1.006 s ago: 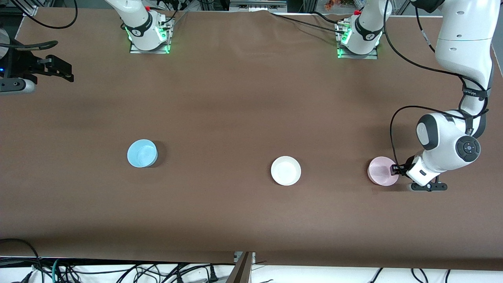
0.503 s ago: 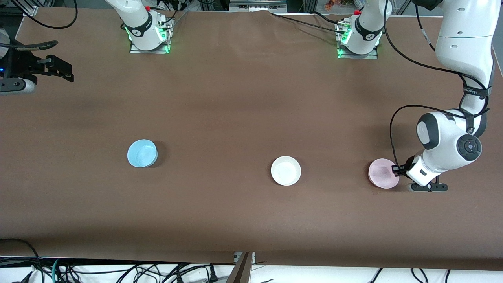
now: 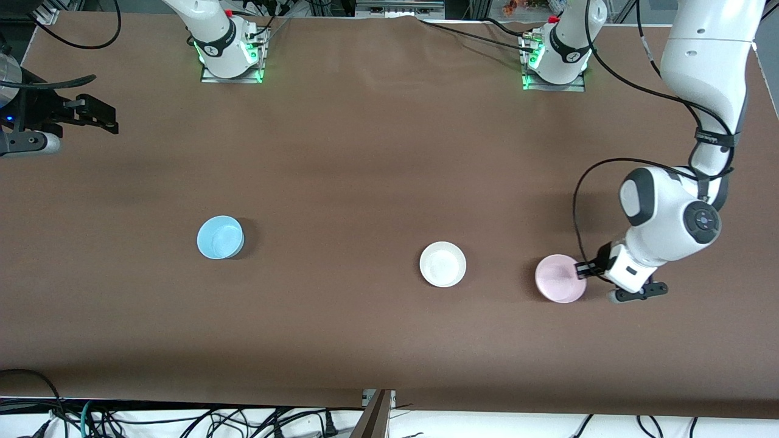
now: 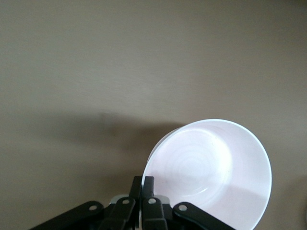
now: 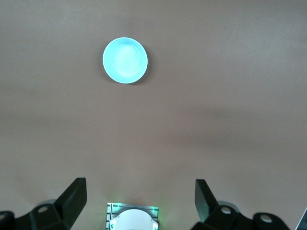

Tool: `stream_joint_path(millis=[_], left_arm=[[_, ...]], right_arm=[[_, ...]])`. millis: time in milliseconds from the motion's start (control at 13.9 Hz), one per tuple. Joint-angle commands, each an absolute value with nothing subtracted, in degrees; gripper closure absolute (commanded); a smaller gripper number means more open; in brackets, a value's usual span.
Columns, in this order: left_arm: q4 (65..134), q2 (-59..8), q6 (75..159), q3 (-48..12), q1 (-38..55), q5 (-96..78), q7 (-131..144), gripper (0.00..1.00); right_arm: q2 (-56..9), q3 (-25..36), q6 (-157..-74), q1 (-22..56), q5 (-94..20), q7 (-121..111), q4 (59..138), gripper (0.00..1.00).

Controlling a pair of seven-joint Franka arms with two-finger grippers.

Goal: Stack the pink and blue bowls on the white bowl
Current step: 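Carry the pink bowl onto the white bowl while the right gripper reaches, then lower the right gripper and grasp the blue bowl's rim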

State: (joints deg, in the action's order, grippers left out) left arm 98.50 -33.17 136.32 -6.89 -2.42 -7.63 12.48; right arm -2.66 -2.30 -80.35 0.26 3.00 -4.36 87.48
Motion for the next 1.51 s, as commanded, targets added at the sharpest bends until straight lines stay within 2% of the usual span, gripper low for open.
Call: stream_joint_path(millis=[0,144,359,862,1078,1293,1437], left_arm=[[99.3,-30.9,136.6,-11.1,-2.5,-8.8,21.5,1.0],[99.3,-30.3,137.7,-13.5,-1.6,-8.1,28.9,1.0],[99.8,-30.2,140.4,-13.6,3.8,-8.1,39.6,1.0],[100.3,-32.0,144.3,-13.4,11.9,-5.2,54.1,1.0],[100.3,-34.6,147.8,-13.4,13.4,0.1,60.5,1.0],[100.4,-35.3,148.9,-13.4,13.7,1.3,62.2,1.0],[100.5,-35.7,149.0,-13.4,13.7,1.3,62.2,1.0]], right_arm=[[-4.1,-3.1,-80.2,0.3,3.4,-3.7,86.0,0.0],[-7.0,-3.2,-80.2,0.8,3.6,-3.8,86.0,0.0],[-9.8,-3.3,-81.3,3.0,3.9,-3.7,86.4,0.0],[-20.7,-2.9,-92.3,2.7,4.0,-3.4,87.3,0.0],[-22.4,-2.7,-100.3,2.6,3.8,-2.8,91.9,0.0],[-25.6,-2.5,-113.2,0.4,3.3,-2.7,98.2,0.0],[-28.5,-2.5,-118.5,-0.4,3.1,-2.7,98.8,0.0]])
